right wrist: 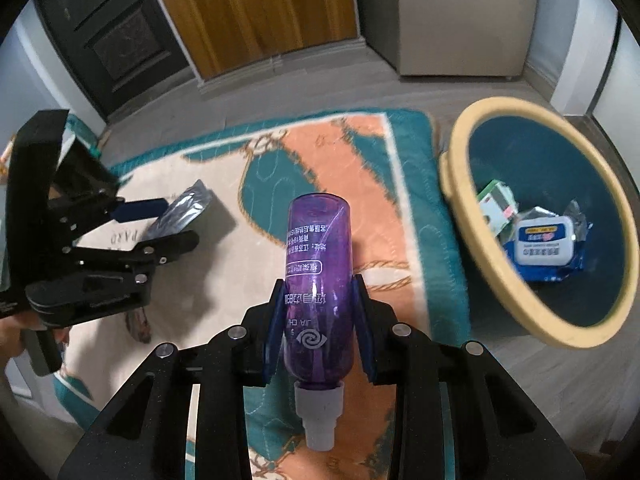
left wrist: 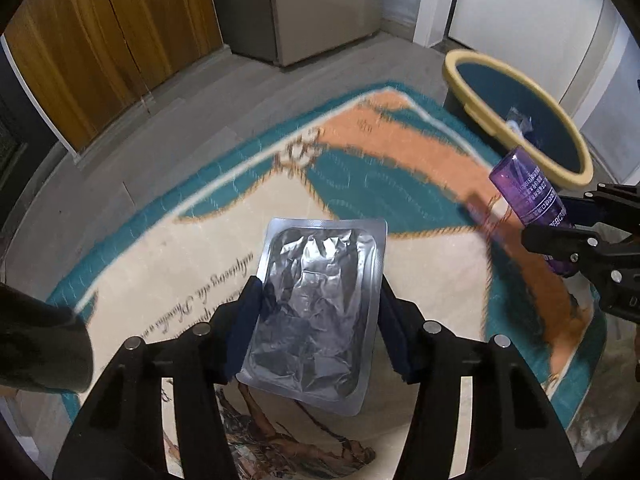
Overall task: Collect trash
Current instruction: 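Carry the spray bottle and foil packet over the teal bin, then open both tools to drop the bottle and foil packet into the bin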
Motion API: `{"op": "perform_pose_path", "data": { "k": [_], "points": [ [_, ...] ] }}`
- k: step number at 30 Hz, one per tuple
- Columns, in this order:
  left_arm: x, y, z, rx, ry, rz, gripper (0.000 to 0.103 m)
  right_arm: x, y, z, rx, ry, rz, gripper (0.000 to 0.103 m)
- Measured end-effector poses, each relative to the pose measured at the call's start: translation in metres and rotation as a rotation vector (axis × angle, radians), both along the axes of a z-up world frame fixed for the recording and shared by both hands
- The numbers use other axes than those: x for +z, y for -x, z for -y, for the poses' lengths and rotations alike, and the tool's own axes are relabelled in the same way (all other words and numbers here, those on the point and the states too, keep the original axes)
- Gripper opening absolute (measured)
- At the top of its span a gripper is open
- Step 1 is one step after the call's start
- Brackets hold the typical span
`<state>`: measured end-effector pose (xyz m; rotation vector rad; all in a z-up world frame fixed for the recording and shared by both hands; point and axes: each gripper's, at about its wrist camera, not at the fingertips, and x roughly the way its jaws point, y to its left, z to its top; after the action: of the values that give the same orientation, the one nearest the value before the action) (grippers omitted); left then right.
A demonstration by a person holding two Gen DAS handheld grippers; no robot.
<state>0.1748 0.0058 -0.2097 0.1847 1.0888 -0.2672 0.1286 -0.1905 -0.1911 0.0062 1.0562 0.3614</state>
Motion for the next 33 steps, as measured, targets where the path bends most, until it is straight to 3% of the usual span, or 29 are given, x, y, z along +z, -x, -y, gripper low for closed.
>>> {"op": "perform_pose_path", "data": {
  "k": [5,9,14,22,24,28,33],
  "points": [
    [0.027,-0.003,0.022,-0.034,0.002,0.06,0.056,0.024,-0.006,0.03,-0.083,-0.021,0.019,0.033],
    [0.054,-0.014,0.064,-0.09,-0.002,0.12,0.056,0.069,-0.023,0.067,-0.126,-0.006,0.076,0.033],
    [0.083,-0.027,0.12,-0.149,0.092,0.181,0.056,0.101,-0.035,0.122,-0.194,0.063,0.15,0.034],
    [0.075,-0.047,0.203,-0.242,0.117,0.168,0.056,0.079,-0.044,0.21,-0.364,-0.009,0.122,0.034],
    [0.066,-0.054,0.226,-0.27,0.088,0.157,0.056,0.07,-0.049,0.224,-0.387,-0.015,0.105,0.034],
    [0.052,-0.065,0.255,-0.325,0.03,0.157,0.056,0.059,-0.06,0.243,-0.422,-0.059,0.089,0.034],
    [0.048,-0.078,0.268,-0.334,0.041,0.143,0.057,0.053,-0.073,0.248,-0.411,-0.083,0.081,0.034]
  ]
}}
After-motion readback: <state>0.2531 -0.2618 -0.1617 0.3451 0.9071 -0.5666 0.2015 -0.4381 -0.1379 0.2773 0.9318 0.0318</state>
